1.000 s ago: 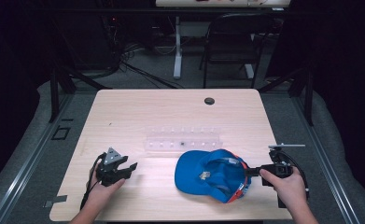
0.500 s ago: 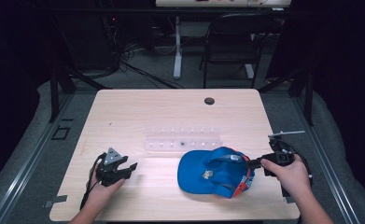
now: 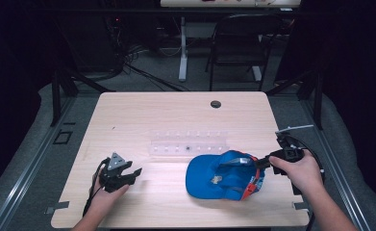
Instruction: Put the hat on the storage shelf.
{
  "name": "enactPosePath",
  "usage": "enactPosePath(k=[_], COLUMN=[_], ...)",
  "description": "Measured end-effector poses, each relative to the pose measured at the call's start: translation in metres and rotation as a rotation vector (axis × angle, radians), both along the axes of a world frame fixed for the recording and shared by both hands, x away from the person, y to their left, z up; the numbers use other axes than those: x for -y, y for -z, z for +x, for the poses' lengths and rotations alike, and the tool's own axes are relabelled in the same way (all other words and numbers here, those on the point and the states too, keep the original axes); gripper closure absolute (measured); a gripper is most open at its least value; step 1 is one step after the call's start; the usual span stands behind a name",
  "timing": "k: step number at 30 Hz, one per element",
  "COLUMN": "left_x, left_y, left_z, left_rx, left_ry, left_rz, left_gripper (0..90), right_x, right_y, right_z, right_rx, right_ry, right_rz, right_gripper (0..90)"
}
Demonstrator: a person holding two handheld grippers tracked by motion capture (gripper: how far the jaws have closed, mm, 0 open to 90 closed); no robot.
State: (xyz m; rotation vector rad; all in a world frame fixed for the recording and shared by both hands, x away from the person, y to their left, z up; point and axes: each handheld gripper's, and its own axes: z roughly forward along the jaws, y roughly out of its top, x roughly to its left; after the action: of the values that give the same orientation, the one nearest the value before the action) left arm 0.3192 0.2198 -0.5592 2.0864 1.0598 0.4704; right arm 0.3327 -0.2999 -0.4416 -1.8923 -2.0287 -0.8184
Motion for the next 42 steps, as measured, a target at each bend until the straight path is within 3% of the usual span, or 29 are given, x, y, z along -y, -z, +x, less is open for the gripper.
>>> enactPosePath(k=[9, 24, 28, 30, 32, 42], left_x=[0.000, 0.000, 0.000, 0.000, 0.000, 0.001], left_y=[0.000, 0.000, 0.000, 0.000, 0.000, 0.001], left_z=[0.000, 0.000, 0.000, 0.000, 0.000, 0.000], left_rx=[0.001, 0.000, 0.001, 0.000, 0.000, -0.002], left_ry=[0.001, 0.002, 0.002, 0.004, 0.004, 0.003], left_rz=[0.001, 0.003, 0.002, 0.004, 0.005, 0.003], left_gripper=[49.4, 49.4, 49.4, 49.4, 49.4, 49.4], right_x=[-0.002, -0.006, -0.007, -0.006, -0.008, -0.011], right_y=[-0.021, -0.047, -0.052, -0.056, -0.059, -0.072], right_z=[0.005, 0.009, 0.008, 0.009, 0.009, 0.012], right_rx=[-0.004, -0.014, -0.016, -0.012, -0.022, -0.017], right_ry=[0.002, -0.025, -0.008, -0.032, -0.015, -0.037], right_rz=[0.029, -0.002, 0.012, 0.029, 0.033, 0.055], right_gripper=[77.7, 77.8, 77.8, 77.8, 77.8, 77.9])
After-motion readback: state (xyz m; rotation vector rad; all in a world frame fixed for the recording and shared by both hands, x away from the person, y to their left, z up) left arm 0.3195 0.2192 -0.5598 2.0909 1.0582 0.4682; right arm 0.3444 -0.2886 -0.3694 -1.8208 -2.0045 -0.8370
